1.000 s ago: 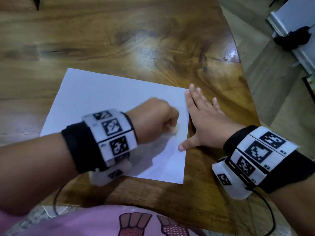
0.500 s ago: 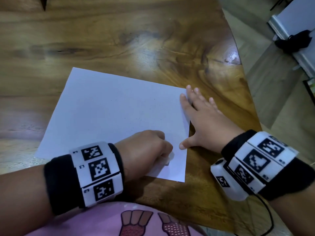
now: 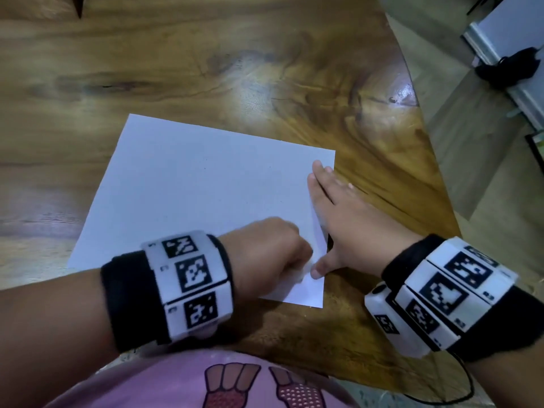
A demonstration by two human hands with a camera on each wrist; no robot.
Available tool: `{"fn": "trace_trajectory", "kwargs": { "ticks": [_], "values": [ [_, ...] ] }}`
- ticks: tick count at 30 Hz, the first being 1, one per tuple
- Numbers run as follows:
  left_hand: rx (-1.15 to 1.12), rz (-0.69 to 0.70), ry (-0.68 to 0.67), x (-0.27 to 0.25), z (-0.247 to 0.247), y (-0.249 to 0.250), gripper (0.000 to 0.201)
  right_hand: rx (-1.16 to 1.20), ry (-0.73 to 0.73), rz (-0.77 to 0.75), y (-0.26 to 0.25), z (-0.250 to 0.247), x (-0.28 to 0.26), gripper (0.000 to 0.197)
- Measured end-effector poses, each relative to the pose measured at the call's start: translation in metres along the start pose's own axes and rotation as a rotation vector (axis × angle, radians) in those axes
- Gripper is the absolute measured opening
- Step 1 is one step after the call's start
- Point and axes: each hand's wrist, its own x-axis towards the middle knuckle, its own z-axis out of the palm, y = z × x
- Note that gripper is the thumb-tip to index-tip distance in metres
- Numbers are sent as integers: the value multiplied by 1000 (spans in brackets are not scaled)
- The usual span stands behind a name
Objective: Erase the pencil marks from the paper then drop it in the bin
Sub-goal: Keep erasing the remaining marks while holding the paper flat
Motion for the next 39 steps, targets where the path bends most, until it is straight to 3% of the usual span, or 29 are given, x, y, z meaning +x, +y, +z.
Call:
{"fn": "trace_trajectory", "kwargs": {
  "ticks": [3,4,8,11,13,15,19,21,24,26,33,36,39],
  "values": [
    [9,-14,-137,-10,2,-2,27,3,13,-4,0,1,0,137],
    [20,-14,-127,-6,-2,-3,20,1,11,-5,0,1,0,137],
    [38,-29,124,22,-23,-10,4,-3,-1,-5,1,1,-1,137],
    [18,27,115,11,-10,-10,10,-2,-1,-6,2,0,-1,137],
    [-122,-11,28,-10,3,-11,19,-3,2,-5,1,1,0,138],
    [-108,-17,-36,-17,8,-15,15,-3,3,-4,0,1,0,138],
    [18,3,116,6,-16,-16,6,-11,-1,2,-1,-1,-1,137],
    [16,22,161,11,-16,-15,12,-14,-8,5,-1,-1,-1,136],
    [-23,50,33,-9,-4,-20,15,-12,-10,5,-1,-1,0,137],
    [-24,8,-85,-20,-2,-24,7,-11,-11,4,-1,0,-1,138],
    [42,7,111,26,-24,-17,7,-28,-20,10,-2,-1,0,137],
    [2,62,24,1,-8,-22,10,-22,-24,13,-2,-2,-1,137],
    [-26,27,-99,-19,-2,-26,5,-15,-20,7,-2,-1,-2,137]
  ]
}}
